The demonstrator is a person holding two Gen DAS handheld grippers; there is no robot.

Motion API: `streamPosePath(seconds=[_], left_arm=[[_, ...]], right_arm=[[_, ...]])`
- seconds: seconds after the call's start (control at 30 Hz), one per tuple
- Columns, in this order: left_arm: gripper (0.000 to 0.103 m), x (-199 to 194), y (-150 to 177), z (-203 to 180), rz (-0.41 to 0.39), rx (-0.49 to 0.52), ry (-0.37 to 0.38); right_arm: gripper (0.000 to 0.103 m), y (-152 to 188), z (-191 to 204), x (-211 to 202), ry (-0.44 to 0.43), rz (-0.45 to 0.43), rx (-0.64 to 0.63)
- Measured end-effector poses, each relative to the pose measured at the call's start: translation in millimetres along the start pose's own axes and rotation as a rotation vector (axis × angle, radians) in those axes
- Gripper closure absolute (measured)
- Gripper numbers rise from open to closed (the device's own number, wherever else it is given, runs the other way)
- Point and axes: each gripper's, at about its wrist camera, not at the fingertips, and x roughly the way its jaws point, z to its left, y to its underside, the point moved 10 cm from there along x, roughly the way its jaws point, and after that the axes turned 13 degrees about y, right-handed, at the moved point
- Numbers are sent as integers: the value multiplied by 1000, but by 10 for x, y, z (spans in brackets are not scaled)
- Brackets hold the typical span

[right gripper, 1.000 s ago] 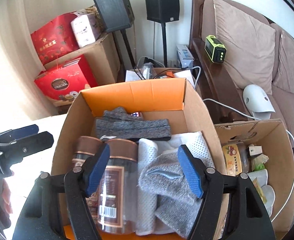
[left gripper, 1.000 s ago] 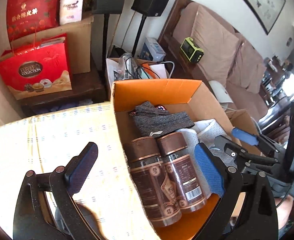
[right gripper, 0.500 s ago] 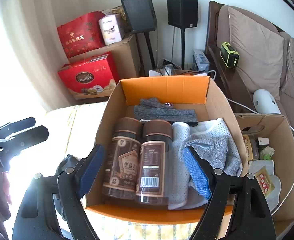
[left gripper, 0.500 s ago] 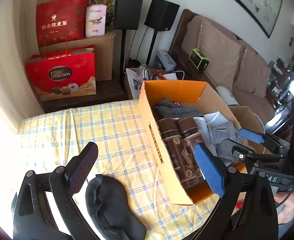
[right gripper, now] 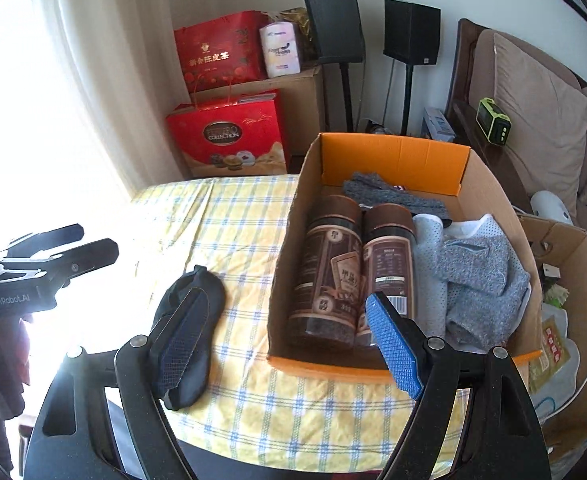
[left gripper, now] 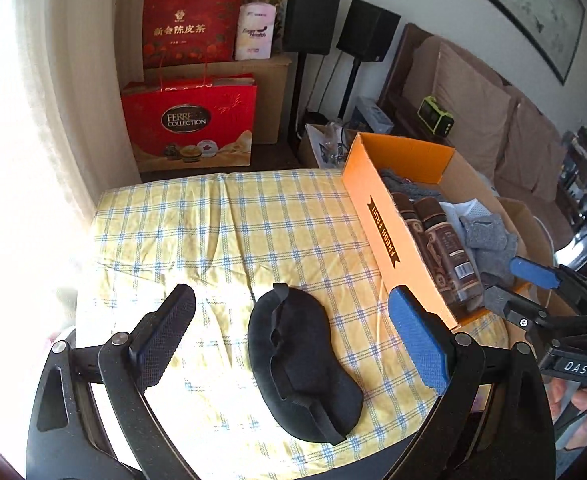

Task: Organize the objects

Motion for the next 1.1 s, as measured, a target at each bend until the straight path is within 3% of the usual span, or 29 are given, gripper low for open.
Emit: streamPosePath(seconds=[0.63, 0.8, 0.9, 0.97, 1.1], left_arm=[[6, 62, 927, 571, 18, -160, 32], [6, 140, 1105, 609, 37, -183, 63], [9, 179, 1187, 632, 40, -206, 76], [17, 200, 1225, 636, 42, -222, 88], [24, 193, 1257, 637, 32, -219, 82]], right_arm=[[16, 592, 733, -69, -59, -21, -56], [16, 842, 884, 44, -106, 23, -47], [16, 977, 912, 173, -115, 57, -41], [19, 1043, 913, 266, -113, 73, -37], [30, 1126, 887, 430, -96, 95, -24]])
